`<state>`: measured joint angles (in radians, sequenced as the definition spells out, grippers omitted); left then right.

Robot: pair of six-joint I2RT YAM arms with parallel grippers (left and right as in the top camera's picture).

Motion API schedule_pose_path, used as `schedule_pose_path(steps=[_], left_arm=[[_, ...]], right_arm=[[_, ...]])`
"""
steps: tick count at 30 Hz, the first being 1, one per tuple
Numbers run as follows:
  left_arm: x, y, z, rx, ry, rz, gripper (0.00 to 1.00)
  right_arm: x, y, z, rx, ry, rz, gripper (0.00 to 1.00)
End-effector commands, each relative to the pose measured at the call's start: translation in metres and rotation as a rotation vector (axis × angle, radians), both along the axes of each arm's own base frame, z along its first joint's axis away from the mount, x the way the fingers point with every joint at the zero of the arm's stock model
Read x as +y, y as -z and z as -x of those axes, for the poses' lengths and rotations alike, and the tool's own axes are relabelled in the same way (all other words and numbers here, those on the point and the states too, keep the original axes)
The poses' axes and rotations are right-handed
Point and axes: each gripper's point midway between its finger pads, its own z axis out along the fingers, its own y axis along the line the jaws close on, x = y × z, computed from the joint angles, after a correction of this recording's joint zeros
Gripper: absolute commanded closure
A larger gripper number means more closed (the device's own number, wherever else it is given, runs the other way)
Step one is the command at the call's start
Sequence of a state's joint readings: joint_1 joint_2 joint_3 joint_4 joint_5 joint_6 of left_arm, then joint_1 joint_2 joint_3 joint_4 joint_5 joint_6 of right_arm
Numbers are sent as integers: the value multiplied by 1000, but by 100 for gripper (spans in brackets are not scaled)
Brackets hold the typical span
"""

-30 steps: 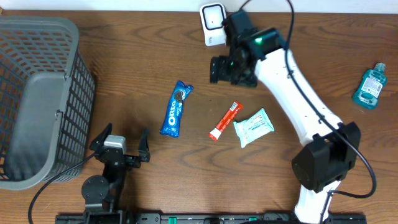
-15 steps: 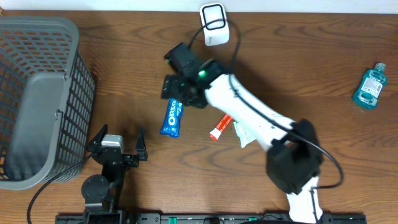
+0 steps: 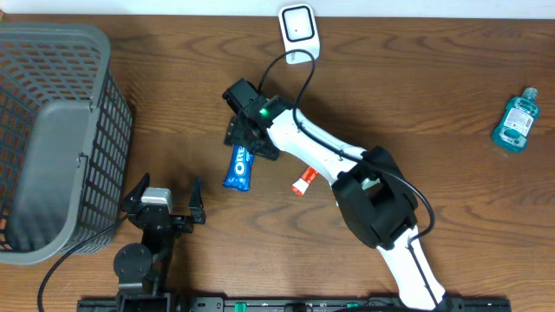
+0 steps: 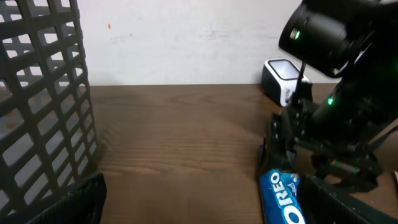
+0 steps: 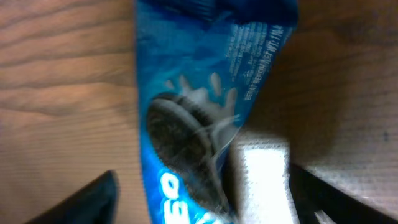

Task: Scan the item barcode
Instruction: 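Reach right gripper down to the blue Oreo pack, then grasp the Oreo pack with the right gripper and lift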

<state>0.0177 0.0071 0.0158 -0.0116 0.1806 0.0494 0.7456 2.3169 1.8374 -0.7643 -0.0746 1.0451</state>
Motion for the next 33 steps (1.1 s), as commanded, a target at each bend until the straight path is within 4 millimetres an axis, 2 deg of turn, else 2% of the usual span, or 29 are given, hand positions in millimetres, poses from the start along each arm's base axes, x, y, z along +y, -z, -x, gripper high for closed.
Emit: schedule_pose_path(steps=[1,2,3,5,6,11,14,16,18,21,24,27,33], left_arm=[[-2,16,1,55,12,-4,2],[-2,16,1,55,12,-4,2],[-2,16,1,55,12,-4,2],[-2,16,1,55,12,-4,2],[-2,16,1,55,12,-4,2],[-2,16,1,55,12,-4,2],[-2,16,1,55,12,-4,2],[-2,16,1,55,12,-4,2],[-2,16,1,55,12,-4,2],[-2,16,1,55,12,-4,2],[-2,16,1,55,12,-4,2],[-2,16,1,55,12,-4,2],[-2,16,1,55,12,-4,2]], right_arm=[[-3,33,12,55,11,59,43],[-7,38,19,80,8,83,67],[-10,40,23,95,6,101,79],[-17,40,30,122,7,129,97],[-20,39,33,134,7,141,99],[-41,26,52,251,18,189,98],[-35,1,81,454,17,85,98],[-27,-23,102,626,26,-27,99],[-17,-43,111,739,-9,-166,98],[1,-85,111,864,-107,-483,98],[-2,-111,109,962,-84,-622,98],[-4,-126,108,1031,-44,-692,99],[-9,-141,104,1181,114,-707,98]])
